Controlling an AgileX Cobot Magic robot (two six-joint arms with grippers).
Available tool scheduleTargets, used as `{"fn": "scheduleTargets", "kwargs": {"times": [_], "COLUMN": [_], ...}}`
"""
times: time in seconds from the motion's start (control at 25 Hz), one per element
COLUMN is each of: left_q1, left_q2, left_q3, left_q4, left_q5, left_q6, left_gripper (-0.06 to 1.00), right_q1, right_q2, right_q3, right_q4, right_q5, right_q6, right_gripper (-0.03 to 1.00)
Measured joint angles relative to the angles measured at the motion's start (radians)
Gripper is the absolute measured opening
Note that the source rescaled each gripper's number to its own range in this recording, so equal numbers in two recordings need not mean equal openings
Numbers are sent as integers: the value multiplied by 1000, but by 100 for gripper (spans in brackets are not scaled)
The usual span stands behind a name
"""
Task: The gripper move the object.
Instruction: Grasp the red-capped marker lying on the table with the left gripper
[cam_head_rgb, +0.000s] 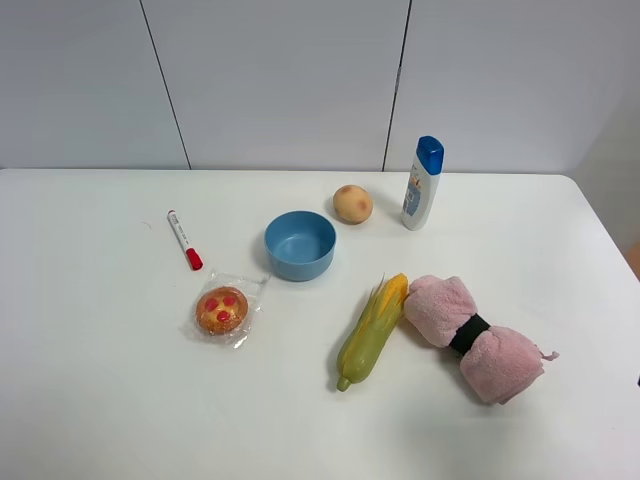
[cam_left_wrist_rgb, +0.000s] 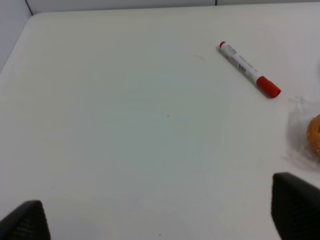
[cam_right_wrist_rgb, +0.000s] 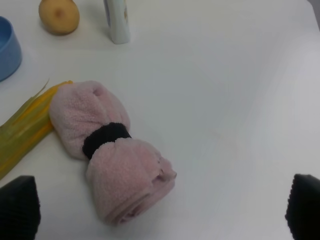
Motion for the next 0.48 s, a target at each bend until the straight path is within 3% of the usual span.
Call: {"fn": "scheduleTargets", "kwargs": {"times": [0.48], "left_q1": [0], "left_q2": [0], "left_q3": [0], "left_q4": [2], "left_q5": [0], "left_q6": [0], "left_gripper": [90], "right_q1": [0], "right_q2": [0], "right_q3": [0], "right_q4": [0], "right_q5": [0], "right_q6": [0], "right_gripper": [100]}}
